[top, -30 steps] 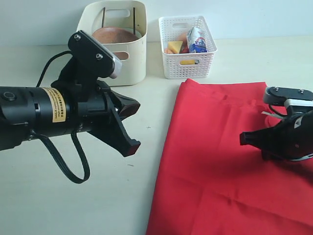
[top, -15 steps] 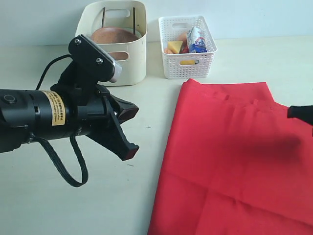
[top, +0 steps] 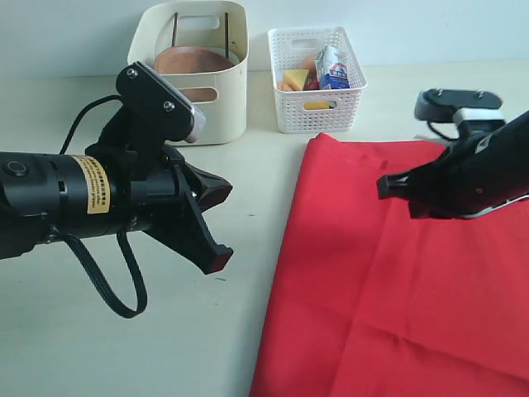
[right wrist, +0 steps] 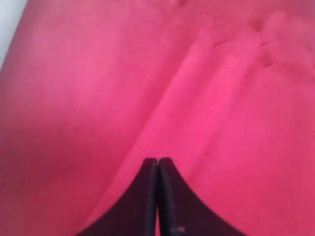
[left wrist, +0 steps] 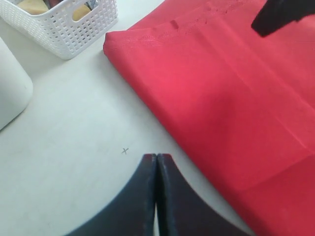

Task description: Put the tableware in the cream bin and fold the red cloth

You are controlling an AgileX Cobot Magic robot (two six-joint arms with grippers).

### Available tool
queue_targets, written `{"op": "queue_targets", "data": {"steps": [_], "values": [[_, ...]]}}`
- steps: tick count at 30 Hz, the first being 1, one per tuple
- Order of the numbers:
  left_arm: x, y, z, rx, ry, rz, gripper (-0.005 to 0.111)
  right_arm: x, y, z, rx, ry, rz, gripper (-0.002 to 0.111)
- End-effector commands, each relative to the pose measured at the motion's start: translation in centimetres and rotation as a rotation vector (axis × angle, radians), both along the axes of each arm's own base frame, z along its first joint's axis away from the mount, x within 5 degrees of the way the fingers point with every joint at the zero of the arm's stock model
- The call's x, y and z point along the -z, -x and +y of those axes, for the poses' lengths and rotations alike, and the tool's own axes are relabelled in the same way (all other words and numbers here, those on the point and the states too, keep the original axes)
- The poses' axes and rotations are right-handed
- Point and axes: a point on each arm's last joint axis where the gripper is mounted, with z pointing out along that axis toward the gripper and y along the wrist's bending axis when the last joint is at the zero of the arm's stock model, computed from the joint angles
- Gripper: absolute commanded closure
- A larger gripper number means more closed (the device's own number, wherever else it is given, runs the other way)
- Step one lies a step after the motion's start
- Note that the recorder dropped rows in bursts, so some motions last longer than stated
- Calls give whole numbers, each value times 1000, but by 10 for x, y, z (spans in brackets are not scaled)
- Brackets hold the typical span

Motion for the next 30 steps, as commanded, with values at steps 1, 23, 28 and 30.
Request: {"op": "queue_targets", "data": {"steps": [1,23,28,30], "values": [[-2,0,2,-12,10,2,106,35,0,7,-28,46,84,108],[-2,0,2,-11,8,1,106,65,-31,-74,203,425,102,108],[-2,0,2,-12,5,3,106,48,-56,-76,225,467,69,108],[-2,0,2,-12,3,4,106,33,-56,-81,270,523,82,108]]}}
